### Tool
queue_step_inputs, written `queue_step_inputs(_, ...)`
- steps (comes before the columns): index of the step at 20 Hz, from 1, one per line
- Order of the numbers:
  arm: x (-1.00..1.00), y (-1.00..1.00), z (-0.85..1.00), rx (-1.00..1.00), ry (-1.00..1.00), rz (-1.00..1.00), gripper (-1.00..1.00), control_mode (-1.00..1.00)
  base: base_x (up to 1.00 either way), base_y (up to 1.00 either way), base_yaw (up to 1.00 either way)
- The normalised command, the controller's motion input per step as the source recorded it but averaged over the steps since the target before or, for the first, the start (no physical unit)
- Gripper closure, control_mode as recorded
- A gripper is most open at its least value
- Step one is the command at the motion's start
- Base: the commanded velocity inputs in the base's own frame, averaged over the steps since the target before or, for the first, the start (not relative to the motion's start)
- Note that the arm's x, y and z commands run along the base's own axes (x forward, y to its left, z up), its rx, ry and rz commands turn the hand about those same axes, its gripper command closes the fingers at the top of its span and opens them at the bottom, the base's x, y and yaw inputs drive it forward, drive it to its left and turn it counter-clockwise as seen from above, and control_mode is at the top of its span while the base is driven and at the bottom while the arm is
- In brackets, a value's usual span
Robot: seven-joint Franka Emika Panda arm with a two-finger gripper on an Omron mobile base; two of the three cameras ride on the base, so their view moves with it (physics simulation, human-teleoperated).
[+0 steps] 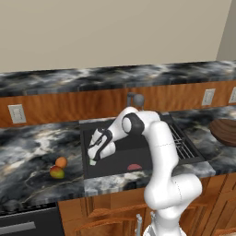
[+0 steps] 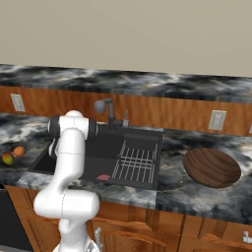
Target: Remove the mango and tangerine from the sink. Then move the bowl and cup from the counter to the sink for washing.
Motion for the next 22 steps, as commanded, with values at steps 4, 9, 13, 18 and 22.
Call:
queue_step_inputs(4,0.11,0.01,-0.16,-0.03,0.07,0.09,1.00,-1.00,0.00,0.00,0.00)
queue_step_inputs(9,0.09,0.00,-0.13,-0.05,0.02,0.08,-1.00,-1.00,0.00,0.00,0.00)
queue_step_inputs(13,0.05,0.00,-0.04,-0.05,0.00,0.06,-1.00,-1.00,0.00,0.00,0.00)
queue_step_inputs(18,0.00,0.00,0.00,-0.03,0.00,0.02,-1.00,-1.00,0.00,0.00,0.00)
queue_step_inputs(22,0.00,0.00,0.04,-0.01,0.00,0.00,-1.00,-1.00,0.00,0.00,0.00)
